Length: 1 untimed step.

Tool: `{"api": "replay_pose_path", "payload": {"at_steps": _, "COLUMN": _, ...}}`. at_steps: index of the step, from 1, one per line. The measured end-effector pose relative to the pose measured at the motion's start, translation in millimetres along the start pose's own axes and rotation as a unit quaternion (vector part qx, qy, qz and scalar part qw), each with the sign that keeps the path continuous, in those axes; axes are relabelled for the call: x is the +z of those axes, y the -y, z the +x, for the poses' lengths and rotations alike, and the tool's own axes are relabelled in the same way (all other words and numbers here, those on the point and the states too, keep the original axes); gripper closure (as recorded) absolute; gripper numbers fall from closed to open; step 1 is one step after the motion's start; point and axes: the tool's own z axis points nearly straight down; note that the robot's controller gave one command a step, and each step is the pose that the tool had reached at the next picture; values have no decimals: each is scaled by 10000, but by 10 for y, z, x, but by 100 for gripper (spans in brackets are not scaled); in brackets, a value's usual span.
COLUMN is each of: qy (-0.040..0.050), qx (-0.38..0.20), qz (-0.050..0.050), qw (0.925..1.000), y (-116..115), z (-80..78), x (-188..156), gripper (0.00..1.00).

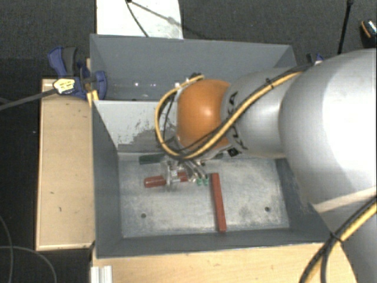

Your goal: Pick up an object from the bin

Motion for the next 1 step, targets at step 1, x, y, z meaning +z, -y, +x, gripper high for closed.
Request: {"api": "replay_pose_path", "payload": {"at_steps": 1, "qy": 47, "qx": -17, "qz": 2, "qw": 10000, "y": 48, "z": -30, "x": -1520, "gripper": 100}}
